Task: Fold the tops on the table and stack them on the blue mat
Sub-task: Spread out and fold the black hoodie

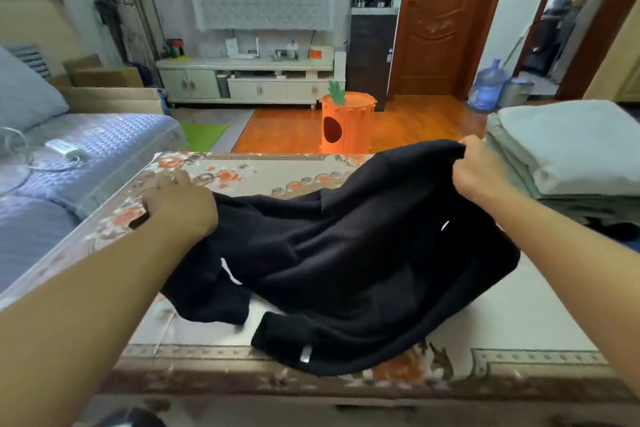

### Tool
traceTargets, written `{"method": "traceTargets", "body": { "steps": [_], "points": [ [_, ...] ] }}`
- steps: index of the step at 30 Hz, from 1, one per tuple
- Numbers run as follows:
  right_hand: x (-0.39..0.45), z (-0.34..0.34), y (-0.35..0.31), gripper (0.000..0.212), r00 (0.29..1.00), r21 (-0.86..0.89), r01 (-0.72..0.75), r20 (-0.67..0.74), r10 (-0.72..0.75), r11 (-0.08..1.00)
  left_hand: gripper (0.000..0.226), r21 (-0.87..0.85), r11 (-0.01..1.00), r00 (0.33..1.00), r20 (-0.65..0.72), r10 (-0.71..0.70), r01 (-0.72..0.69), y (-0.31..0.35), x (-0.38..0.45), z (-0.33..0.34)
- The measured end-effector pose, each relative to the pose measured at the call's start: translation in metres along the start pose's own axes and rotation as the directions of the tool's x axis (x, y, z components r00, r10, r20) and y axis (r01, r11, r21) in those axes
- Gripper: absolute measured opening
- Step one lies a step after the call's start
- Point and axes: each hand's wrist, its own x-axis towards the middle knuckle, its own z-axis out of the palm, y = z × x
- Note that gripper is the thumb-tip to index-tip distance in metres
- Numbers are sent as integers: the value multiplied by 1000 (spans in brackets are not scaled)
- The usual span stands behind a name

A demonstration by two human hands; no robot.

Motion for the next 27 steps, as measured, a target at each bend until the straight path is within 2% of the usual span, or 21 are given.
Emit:
{"method": "traceTargets", "body": {
  "steps": [2,3,6,8,9,11,12,13,14,15,16,17,19,20,21,22,23,24,25,26,27],
  "points": [
    [-13,-2,1,38,999,-37,-27,28,28,999,45,-92,992,996,2,86,-85,26,-16,4],
    [-19,2,2,37,997,-66,-42,63,46,997,45,-230,957,984,-5,178,-174,45,-26,6],
    [-29,22,5,39,987,-85,-63,140,75,994,43,-615,691,910,-115,398,-380,101,-75,12],
    [-30,36,9,47,982,-130,-41,180,64,991,53,-581,614,822,-189,538,-535,128,-103,23],
    [-31,41,9,53,984,-169,-12,174,42,985,59,-514,623,786,-191,588,-590,137,-108,31],
    [-39,39,7,56,993,-201,116,-4,-119,973,50,-501,646,788,-131,602,-576,145,-100,44],
    [-47,35,3,46,944,-194,263,-151,-293,945,34,-541,651,815,-122,566,-533,148,-90,49],
    [-57,35,2,32,846,-184,437,-248,-472,881,21,-607,645,854,-112,508,-464,150,-81,51],
    [-69,34,2,19,741,-172,599,-251,-623,782,18,-689,621,896,-95,434,-374,151,-70,52],
    [-82,38,6,16,651,-165,725,-153,-743,669,21,-767,580,932,-63,356,-274,151,-59,49],
    [-91,44,12,26,589,-173,798,19,-808,577,25,-836,520,958,-23,286,-175,149,-48,43],
    [-97,50,20,40,563,-221,823,200,-802,523,28,-882,461,975,11,224,-96,146,-38,35],
    [-86,59,41,68,609,-383,786,349,-712,485,39,-898,438,993,16,118,-37,139,-21,20],
    [-74,60,51,79,671,-449,733,350,-653,512,43,-845,531,998,-47,52,-68,136,-19,13],
    [-63,60,60,86,736,-500,670,348,-581,549,43,-732,664,980,-196,13,-155,136,-21,8],
    [-51,61,66,87,792,-538,607,347,-503,584,38,-581,757,909,-415,40,-298,138,-28,5],
    [-41,62,71,85,835,-556,550,359,-417,623,29,-432,759,769,-624,140,-488,142,-40,0],
    [-32,67,72,80,856,-546,513,384,-346,663,22,-304,677,624,-724,293,-670,148,-56,-3],
    [-27,70,70,75,857,-509,495,419,-300,704,21,-248,541,532,-706,467,-804,157,-74,-2],
    [-25,74,66,72,844,-463,491,461,-273,738,33,-281,455,530,-564,633,-845,167,-91,4],
    [-25,76,62,70,826,-426,494,502,-256,758,54,-369,465,579,-312,753,-804,178,-105,12]
  ]
}}
